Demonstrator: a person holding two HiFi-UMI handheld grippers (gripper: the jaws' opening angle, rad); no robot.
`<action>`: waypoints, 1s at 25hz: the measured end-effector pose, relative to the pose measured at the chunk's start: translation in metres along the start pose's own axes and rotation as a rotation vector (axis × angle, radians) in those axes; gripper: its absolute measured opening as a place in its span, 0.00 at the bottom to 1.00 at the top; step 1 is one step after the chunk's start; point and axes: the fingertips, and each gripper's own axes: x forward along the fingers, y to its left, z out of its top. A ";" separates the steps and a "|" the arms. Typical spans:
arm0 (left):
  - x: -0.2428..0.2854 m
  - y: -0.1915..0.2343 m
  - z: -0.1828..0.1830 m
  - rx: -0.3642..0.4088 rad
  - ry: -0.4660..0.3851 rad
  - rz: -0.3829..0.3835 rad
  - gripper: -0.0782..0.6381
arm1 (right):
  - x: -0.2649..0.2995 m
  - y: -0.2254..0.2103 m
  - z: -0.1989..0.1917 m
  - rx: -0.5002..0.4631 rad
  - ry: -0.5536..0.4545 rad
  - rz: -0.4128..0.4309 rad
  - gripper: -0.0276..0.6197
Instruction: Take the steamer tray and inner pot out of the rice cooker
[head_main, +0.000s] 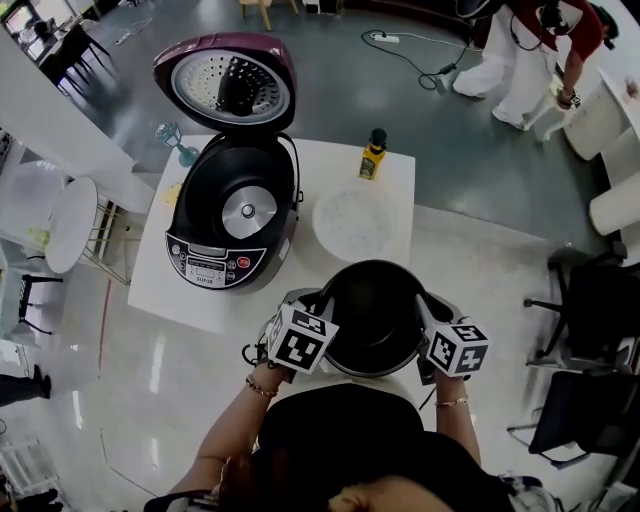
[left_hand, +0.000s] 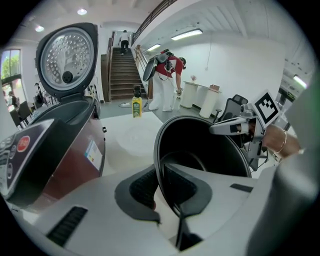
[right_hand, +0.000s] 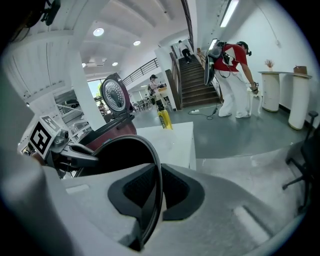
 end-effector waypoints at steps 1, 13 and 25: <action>0.002 0.000 -0.001 -0.009 0.006 -0.009 0.16 | 0.001 -0.001 -0.001 0.002 0.006 0.000 0.09; 0.012 0.011 -0.004 -0.045 0.042 -0.027 0.16 | 0.015 -0.001 0.002 -0.002 0.038 0.023 0.09; 0.017 0.020 -0.008 -0.096 0.070 -0.029 0.16 | 0.027 -0.002 0.004 0.005 0.048 0.040 0.09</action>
